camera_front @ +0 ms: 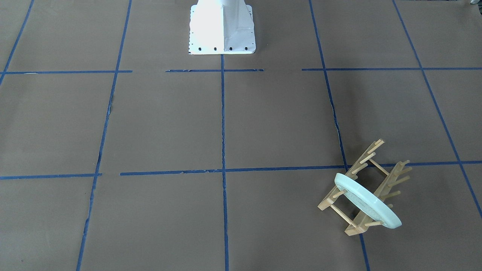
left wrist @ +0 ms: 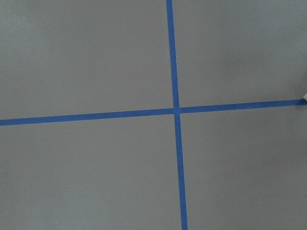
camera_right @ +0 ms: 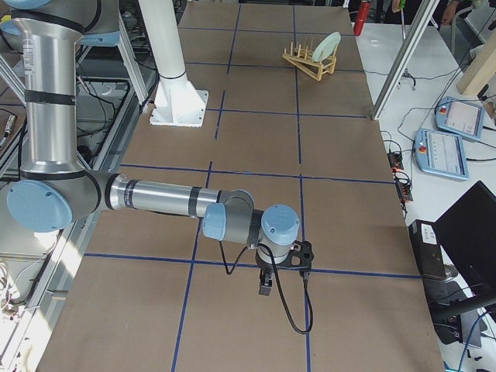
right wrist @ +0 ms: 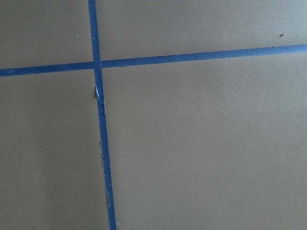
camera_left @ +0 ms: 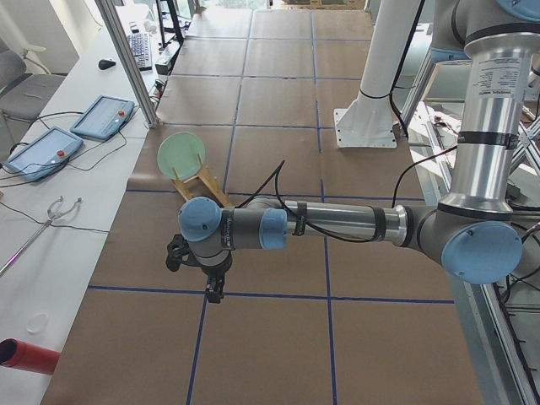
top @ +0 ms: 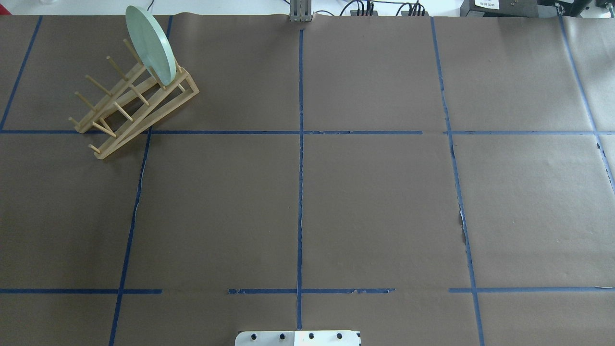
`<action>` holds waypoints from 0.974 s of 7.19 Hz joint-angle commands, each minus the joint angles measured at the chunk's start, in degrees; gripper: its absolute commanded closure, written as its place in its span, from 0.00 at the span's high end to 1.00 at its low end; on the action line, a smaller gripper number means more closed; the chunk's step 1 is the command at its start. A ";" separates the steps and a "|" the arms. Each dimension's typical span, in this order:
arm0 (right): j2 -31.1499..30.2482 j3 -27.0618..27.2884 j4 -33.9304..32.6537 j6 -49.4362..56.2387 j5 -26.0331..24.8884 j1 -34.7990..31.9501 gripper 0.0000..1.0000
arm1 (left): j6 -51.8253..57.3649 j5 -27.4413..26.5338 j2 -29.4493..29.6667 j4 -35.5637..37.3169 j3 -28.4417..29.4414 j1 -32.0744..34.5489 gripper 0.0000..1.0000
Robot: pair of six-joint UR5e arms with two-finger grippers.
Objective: Place plate on table
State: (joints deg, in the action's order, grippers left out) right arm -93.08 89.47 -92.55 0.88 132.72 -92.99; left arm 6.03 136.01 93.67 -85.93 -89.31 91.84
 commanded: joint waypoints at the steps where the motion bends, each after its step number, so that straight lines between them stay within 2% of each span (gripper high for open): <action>1: 0.00 0.00 0.00 0.00 0.00 0.00 1.00 | 0.56 0.05 0.11 0.06 -0.07 -0.08 1.00; 3: 0.00 0.00 0.00 0.00 0.00 0.00 1.00 | 0.57 0.14 1.24 -0.02 -1.47 -0.08 1.00; 4: 0.00 0.00 0.00 0.00 0.00 0.00 1.00 | 0.39 0.14 3.16 0.06 -4.44 -0.08 1.00; 6: 0.00 0.00 0.00 0.00 0.00 0.00 1.00 | -2.83 0.13 10.53 -0.37 -6.92 -0.95 1.00; 7: 0.00 0.00 0.00 0.00 0.00 0.00 1.00 | -9.39 0.14 13.09 -1.16 -7.71 -1.65 1.00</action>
State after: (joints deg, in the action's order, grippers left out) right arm -93.08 89.47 -92.55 0.88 132.71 -92.99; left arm 2.66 136.08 102.84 -86.36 -95.79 90.99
